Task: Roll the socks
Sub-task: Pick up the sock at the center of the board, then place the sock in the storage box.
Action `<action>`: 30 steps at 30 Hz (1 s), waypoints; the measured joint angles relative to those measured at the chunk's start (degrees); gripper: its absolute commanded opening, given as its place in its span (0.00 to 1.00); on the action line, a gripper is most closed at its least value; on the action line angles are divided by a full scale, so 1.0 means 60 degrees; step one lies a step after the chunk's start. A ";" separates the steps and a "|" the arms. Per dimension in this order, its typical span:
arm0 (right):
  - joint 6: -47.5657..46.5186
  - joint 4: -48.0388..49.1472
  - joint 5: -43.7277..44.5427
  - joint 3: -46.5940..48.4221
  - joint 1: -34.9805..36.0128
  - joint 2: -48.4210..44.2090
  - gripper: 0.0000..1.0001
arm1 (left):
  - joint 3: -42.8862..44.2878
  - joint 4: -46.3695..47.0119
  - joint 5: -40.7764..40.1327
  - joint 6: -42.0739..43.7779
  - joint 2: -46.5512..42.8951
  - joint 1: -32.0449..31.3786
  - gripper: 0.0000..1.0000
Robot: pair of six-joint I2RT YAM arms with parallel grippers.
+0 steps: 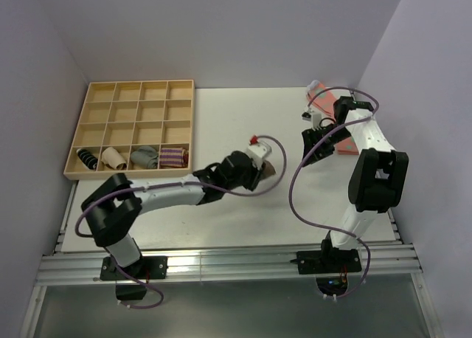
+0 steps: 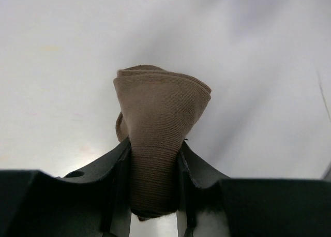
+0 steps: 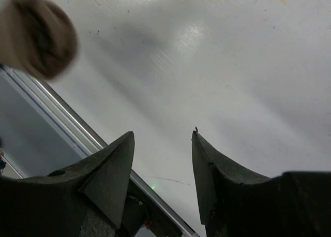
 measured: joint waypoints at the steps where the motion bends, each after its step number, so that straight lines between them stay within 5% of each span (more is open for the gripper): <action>1: 0.0004 0.0000 0.0000 0.0000 0.0000 -0.0051 0.56 | 0.0055 -0.0149 -0.0353 -0.0106 -0.0361 0.0313 0.00; 9: 0.0015 -0.0007 0.0000 -0.0007 0.0000 -0.0284 0.54 | 0.0914 -0.1311 -0.1304 -0.1585 -0.1559 0.3180 0.00; 18: 0.0011 0.0131 0.0084 -0.0539 0.0000 -0.0284 0.53 | 0.1235 -0.1679 0.0670 -0.3490 -0.0914 0.6736 0.00; 30: -0.0007 0.0262 0.0197 -0.0882 -0.0004 -0.0284 0.52 | 0.1636 -0.1723 0.2415 -0.4881 0.0718 0.8200 0.00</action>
